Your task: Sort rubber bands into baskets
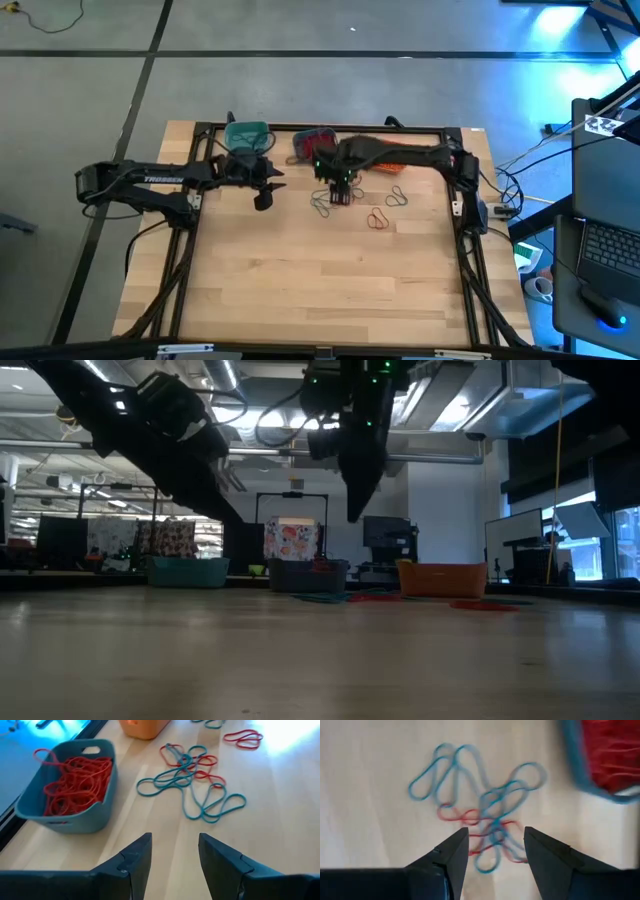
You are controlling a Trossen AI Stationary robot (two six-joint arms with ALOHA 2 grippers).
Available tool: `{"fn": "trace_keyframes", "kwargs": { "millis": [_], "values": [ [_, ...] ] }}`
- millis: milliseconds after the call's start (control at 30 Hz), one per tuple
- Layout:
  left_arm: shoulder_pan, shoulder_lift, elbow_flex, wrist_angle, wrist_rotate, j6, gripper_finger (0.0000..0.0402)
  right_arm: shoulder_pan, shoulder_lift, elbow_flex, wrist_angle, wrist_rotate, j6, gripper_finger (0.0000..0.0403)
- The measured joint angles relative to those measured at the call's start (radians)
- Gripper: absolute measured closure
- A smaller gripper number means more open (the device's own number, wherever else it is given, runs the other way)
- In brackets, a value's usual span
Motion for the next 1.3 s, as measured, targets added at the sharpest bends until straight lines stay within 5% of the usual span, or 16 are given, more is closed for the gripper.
{"fn": "trace_keyframes", "kwargs": {
  "millis": [300,500,800,1300],
  "values": [
    [-0.099,0.041,0.0,0.088,0.003,-0.002,0.0242,0.086,-0.009,-0.297,0.153,0.037,0.047,0.0213],
    [-0.135,0.202,0.004,0.252,0.002,0.01,0.0242,0.153,-0.132,-0.519,0.274,0.136,0.156,0.0213],
    [-0.149,0.485,0.153,0.274,0.002,-0.016,0.0242,0.281,-0.388,-0.809,0.488,0.356,0.361,0.0213],
    [-0.173,0.727,0.344,0.195,-0.054,-0.029,0.0242,0.38,-0.448,-0.926,0.772,0.438,0.37,0.0213]
  ]
}}
